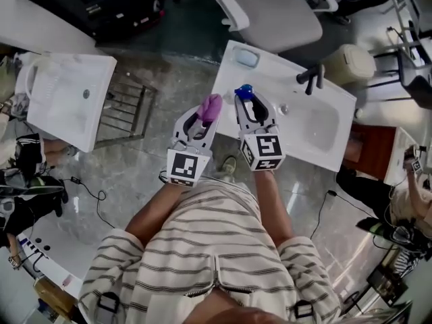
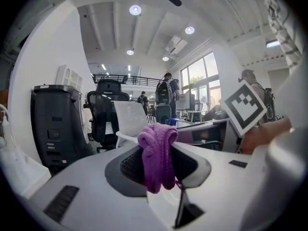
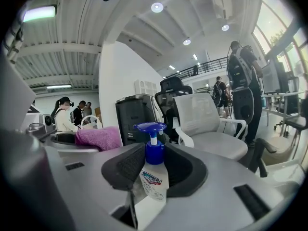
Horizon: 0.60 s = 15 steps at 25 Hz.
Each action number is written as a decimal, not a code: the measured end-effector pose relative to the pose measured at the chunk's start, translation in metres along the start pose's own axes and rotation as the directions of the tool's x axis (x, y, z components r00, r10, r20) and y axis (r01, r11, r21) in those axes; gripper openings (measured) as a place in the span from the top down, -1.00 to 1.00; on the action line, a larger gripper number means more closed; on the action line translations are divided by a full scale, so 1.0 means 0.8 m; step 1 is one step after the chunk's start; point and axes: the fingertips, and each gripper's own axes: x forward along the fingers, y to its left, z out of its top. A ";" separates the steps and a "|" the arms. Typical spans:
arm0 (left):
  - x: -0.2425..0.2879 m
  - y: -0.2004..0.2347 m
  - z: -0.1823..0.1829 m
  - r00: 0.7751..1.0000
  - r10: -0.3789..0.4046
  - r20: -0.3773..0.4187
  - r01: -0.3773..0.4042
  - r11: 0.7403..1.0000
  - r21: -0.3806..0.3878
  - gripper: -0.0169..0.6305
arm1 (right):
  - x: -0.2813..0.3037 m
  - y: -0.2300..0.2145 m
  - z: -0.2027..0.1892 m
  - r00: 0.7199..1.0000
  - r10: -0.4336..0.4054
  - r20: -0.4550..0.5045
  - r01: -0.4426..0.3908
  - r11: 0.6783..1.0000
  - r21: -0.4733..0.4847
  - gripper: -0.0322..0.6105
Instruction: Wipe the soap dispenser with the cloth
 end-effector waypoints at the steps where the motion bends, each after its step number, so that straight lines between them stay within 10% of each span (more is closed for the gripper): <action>1: -0.003 -0.003 0.001 1.000 -0.003 0.002 0.003 1.000 0.000 0.55 | -0.005 0.002 0.003 1.000 0.003 0.004 -0.003 1.000 -0.005 0.49; 15: -0.014 -0.045 0.026 0.997 -0.079 0.016 0.078 0.997 0.020 0.55 | -0.062 0.017 0.054 0.998 0.018 0.058 -0.016 0.999 -0.041 0.48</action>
